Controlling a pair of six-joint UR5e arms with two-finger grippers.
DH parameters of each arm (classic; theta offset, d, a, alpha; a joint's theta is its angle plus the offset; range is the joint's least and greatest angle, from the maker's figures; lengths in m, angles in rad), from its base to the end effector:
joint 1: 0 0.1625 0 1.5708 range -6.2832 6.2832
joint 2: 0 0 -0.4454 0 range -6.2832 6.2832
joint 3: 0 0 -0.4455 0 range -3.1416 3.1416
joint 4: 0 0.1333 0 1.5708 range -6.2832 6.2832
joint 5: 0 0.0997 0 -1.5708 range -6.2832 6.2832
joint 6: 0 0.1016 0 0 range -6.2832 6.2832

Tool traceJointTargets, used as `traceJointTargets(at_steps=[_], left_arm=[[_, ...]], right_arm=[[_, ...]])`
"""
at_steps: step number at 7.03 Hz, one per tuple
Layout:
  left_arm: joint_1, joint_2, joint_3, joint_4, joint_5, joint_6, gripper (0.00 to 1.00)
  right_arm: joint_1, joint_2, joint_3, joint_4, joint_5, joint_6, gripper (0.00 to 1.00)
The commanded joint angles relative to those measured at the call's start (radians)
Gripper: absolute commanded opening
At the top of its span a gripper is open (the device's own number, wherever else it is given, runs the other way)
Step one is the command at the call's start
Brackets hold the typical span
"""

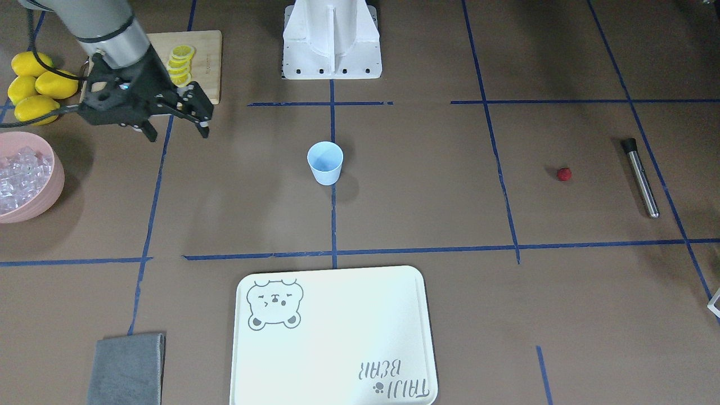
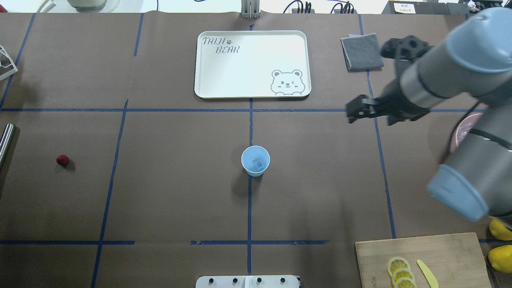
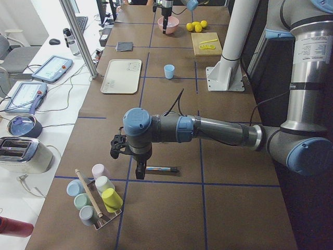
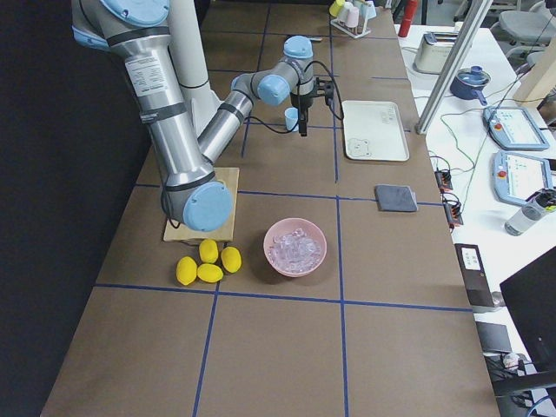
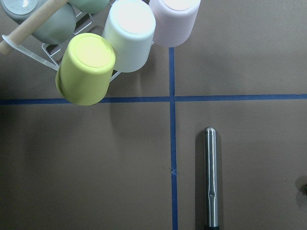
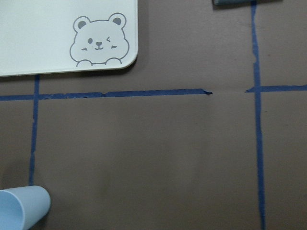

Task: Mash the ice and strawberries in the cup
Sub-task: 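Move the right gripper back to the pink bowl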

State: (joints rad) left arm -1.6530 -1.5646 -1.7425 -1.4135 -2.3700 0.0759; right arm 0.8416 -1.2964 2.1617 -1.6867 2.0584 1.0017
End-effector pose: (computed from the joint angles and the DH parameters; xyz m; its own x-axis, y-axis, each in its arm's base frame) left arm -0.1044 -0.5302 0.6045 0.6996 0.0243 -0.7141 0.0291 0.9976 0.0625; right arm -0.2983 -0.4625 0.2499 0.6513 0.0144 0.7587 -0.1130 0.9905 0.0781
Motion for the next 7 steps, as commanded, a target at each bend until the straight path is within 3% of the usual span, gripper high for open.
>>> traceJointTargets(at_steps=[1, 3, 4, 6, 7], left_arm=[[-0.001, 0.001, -0.015, 0.001, 0.000, -0.020, 1.00], [-0.001, 0.003, -0.020, 0.001, 0.000, -0.025, 1.00], [-0.001, 0.003, -0.020, -0.001, 0.000, -0.024, 1.00], [-0.001, 0.005, -0.037, 0.001, 0.000, -0.051, 1.00], [-0.001, 0.009, -0.045, 0.001, 0.000, -0.059, 1.00]], right_arm=[[0.117, -0.249, 0.076, 0.065, 0.012, -0.189, 0.99], [0.180, -0.474, 0.035, 0.343, 0.084, -0.216, 0.99], [0.212, -0.522, -0.027, 0.457, 0.120, -0.230, 0.99], [0.267, -0.529, -0.167, 0.538, 0.140, -0.313, 0.99], [0.275, -0.521, -0.180, 0.536, 0.140, -0.311, 0.99]])
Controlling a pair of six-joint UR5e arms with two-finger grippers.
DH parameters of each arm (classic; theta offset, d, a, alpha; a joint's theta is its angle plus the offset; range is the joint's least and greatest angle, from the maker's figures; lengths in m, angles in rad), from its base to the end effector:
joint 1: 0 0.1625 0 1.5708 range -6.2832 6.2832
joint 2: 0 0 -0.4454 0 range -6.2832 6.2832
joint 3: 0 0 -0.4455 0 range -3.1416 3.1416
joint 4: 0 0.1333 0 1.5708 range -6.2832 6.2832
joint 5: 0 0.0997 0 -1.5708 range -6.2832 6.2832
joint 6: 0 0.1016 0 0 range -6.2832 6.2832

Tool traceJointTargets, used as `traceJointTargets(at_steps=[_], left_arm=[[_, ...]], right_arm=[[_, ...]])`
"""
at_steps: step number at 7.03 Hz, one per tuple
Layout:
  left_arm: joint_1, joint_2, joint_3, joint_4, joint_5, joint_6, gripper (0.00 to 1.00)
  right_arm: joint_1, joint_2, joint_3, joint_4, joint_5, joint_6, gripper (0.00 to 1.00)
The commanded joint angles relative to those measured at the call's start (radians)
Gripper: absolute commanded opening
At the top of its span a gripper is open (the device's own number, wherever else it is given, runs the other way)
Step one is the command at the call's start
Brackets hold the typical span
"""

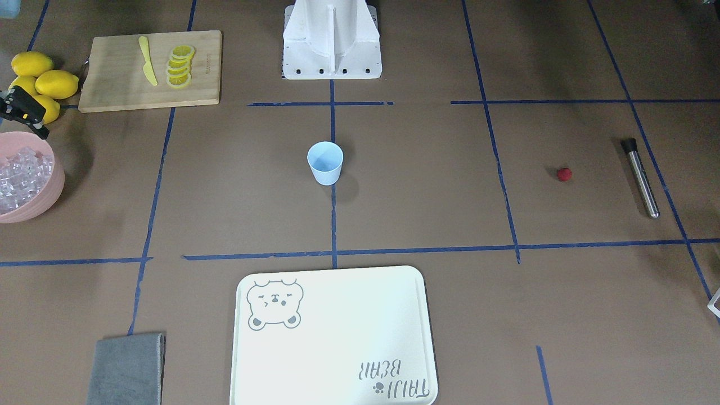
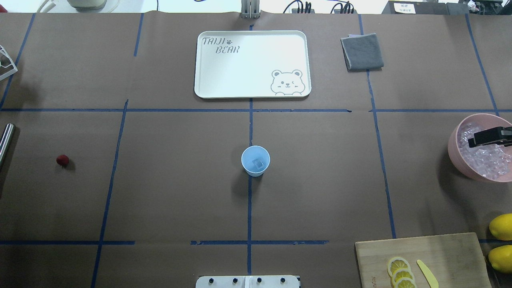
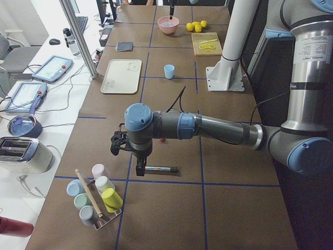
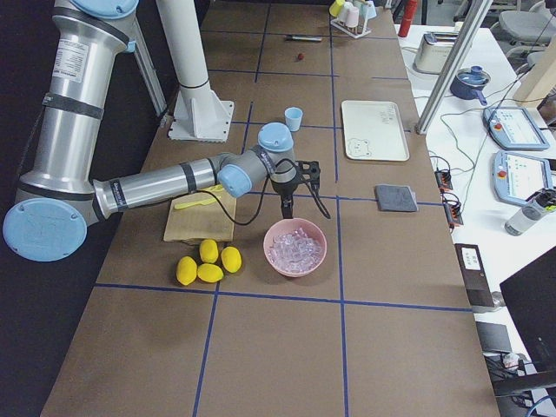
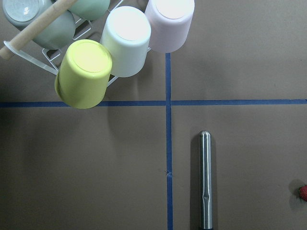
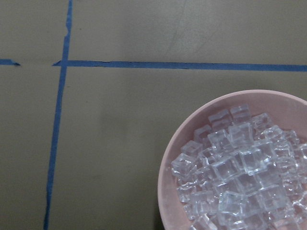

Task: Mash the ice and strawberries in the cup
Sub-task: 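Lower the right gripper into the ice and grasp another cube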

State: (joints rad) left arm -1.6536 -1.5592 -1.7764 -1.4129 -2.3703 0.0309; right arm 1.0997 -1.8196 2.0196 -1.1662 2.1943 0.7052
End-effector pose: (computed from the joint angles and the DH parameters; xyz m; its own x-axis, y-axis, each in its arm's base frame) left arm -0.1044 -0.5273 0.5892 0.6990 -0.0011 -0.7151 0.0611 0.9964 0.0582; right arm -0.1410 -0.4398 0.5169 0.6782 -0.0306 0.7342 -0.0869 0.9888 0.1215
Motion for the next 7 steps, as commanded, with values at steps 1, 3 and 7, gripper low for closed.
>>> traceJointTargets(at_steps=[1, 3, 7], left_arm=[[0.000, 0.004, -0.017, 0.000, 0.000, -0.014, 1.00], [0.002, 0.004, -0.017, 0.000, 0.000, -0.014, 1.00], [0.000, 0.005, -0.017, 0.000, 0.000, -0.014, 1.00]], right_arm=[[0.015, 0.009, -0.067, 0.013, 0.007, -0.012, 0.99], [0.015, 0.038, -0.154, 0.016, 0.013, -0.004, 0.99], [0.012, 0.095, -0.243, 0.017, 0.016, -0.012, 0.95]])
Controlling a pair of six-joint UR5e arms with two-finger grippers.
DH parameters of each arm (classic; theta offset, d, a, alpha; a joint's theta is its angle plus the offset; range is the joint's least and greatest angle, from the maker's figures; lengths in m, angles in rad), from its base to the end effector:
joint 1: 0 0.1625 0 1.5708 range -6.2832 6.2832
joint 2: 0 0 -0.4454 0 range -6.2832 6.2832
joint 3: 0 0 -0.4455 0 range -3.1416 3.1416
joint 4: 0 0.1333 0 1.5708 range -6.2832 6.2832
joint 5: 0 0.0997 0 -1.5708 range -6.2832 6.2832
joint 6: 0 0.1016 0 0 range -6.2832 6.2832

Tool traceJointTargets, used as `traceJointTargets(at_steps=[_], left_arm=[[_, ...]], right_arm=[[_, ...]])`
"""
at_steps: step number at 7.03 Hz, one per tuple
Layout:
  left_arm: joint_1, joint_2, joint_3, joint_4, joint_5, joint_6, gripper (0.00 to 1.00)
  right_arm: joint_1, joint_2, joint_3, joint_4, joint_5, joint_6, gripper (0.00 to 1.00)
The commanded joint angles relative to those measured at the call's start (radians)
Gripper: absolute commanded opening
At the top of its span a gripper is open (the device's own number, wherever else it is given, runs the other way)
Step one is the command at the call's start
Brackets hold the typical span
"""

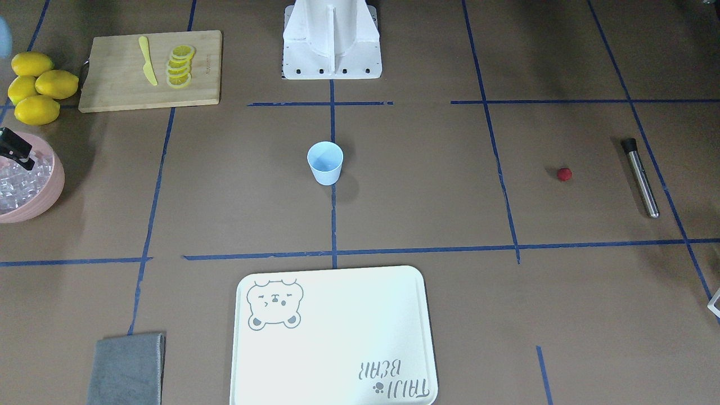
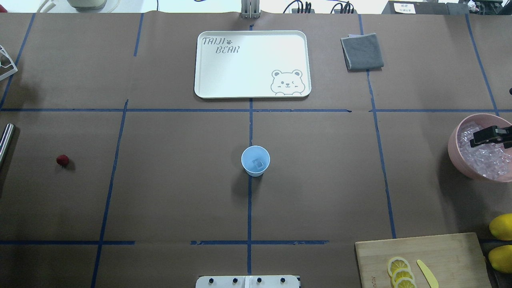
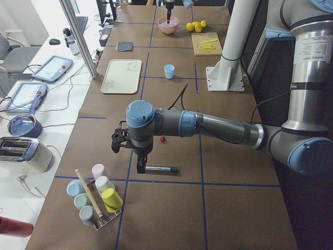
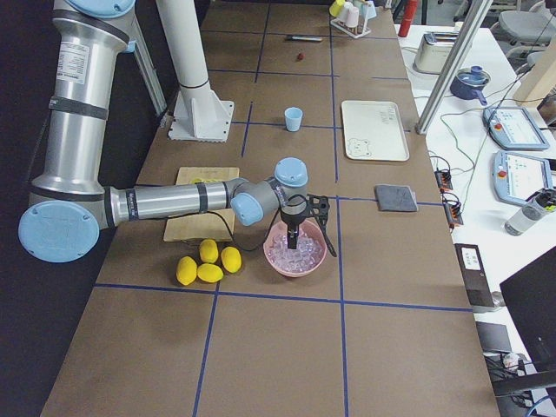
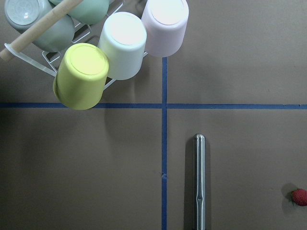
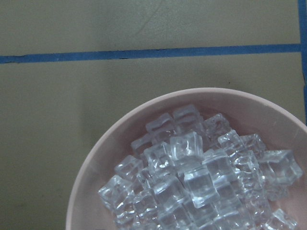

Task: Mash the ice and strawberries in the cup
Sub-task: 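Lower the right gripper into the ice and grasp another cube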

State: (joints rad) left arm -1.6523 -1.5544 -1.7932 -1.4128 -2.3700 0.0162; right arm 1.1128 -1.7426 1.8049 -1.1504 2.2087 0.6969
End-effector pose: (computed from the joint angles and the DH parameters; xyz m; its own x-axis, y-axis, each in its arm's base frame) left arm -0.1036 -0.5251 0.5827 0.6990 -0.0063 -0.7151 0.0700 0.9958 0.0596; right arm -0.1534 -0.4759 0.5996 0.7102 0.0474 0.7024 -0.0837 0.9963 0.0174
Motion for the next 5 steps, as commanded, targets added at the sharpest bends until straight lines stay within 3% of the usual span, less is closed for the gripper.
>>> traceJointTargets(at_steps=[1, 5], left_arm=[[0.000, 0.002, 0.002, 0.000, 0.000, -0.001, 1.00], [-0.001, 0.001, 0.002, 0.000, 0.000, -0.001, 1.00]], right_arm=[[-0.001, 0.018, -0.032, 0.001, 0.002, -0.008, 0.92], [-0.002, -0.009, -0.029, 0.003, 0.037, -0.007, 0.90]])
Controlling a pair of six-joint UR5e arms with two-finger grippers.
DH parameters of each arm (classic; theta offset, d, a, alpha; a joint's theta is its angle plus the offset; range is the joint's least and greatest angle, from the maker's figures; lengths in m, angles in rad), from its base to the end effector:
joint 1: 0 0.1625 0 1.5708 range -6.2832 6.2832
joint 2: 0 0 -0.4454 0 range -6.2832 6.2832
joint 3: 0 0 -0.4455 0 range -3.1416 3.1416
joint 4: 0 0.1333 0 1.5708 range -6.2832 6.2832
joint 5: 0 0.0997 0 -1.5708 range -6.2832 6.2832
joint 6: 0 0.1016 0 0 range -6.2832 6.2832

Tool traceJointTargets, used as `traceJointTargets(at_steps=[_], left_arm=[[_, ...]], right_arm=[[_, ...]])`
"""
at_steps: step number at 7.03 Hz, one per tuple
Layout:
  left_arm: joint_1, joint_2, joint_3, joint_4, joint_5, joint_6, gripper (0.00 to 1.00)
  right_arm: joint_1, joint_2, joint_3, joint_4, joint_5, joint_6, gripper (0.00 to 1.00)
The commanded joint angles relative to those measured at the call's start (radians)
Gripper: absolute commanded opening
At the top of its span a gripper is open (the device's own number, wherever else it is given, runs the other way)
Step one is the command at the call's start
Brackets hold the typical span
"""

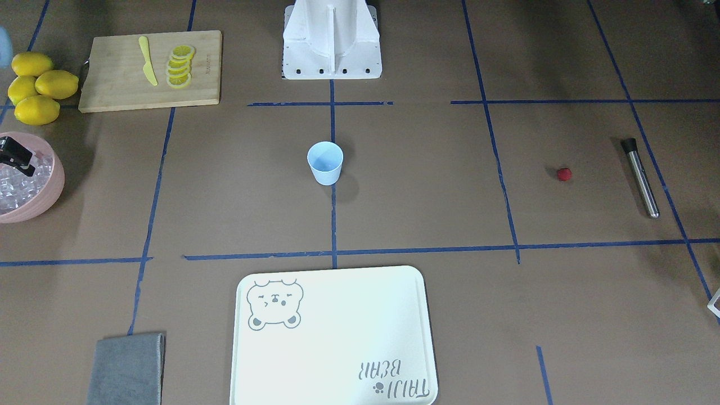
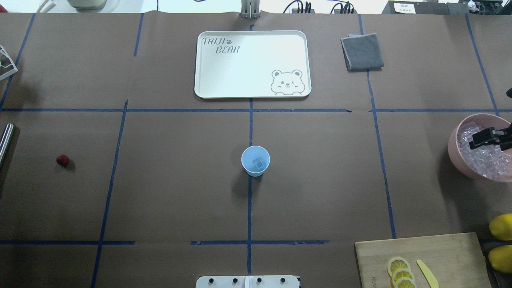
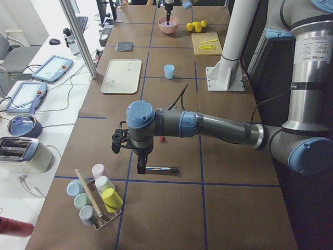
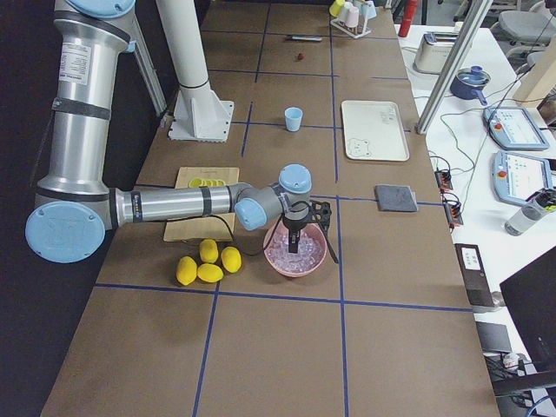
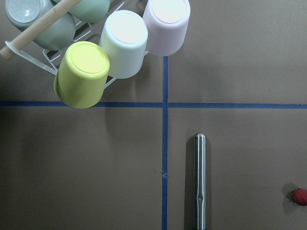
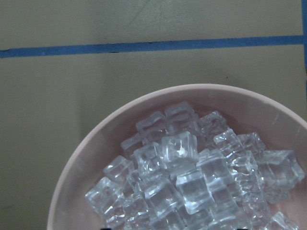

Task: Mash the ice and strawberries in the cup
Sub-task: 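Lower the right gripper into the ice and grasp another cube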

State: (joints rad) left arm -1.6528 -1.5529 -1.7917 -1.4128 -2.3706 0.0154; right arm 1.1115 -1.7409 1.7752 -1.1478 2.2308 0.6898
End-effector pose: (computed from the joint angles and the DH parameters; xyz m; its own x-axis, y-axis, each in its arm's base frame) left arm -0.1037 -0.5244 0.5843 0.6983 -0.0096 -0.7157 0.0711 0.9959 0.0560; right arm -0.1557 -0.4749 0.6142 0.7068 0.0545 0.7053 -0.0674 0.9977 -0.0095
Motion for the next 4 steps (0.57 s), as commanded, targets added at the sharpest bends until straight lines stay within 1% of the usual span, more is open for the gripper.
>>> traceJointTargets(at_steps=[1, 2, 3, 4], left_arm=[[0.001, 0.000, 0.000, 0.000, -0.001, 0.001, 1.00], [-0.001, 0.000, 0.000, 0.000, -0.001, 0.000, 1.00], [0.001, -0.001, 0.000, 0.000, -0.001, 0.000, 1.00], [0.001, -0.001, 0.000, 0.000, -0.001, 0.000, 1.00]], right_arm=[[-0.004, -0.014, 0.001, -0.001, 0.024, 0.000, 0.89], [-0.006, -0.015, 0.000, -0.001, 0.032, 0.000, 0.88], [-0.006, -0.017, -0.003, -0.003, 0.032, 0.000, 0.82], [-0.010, -0.017, -0.007, -0.004, 0.032, 0.000, 0.80]])
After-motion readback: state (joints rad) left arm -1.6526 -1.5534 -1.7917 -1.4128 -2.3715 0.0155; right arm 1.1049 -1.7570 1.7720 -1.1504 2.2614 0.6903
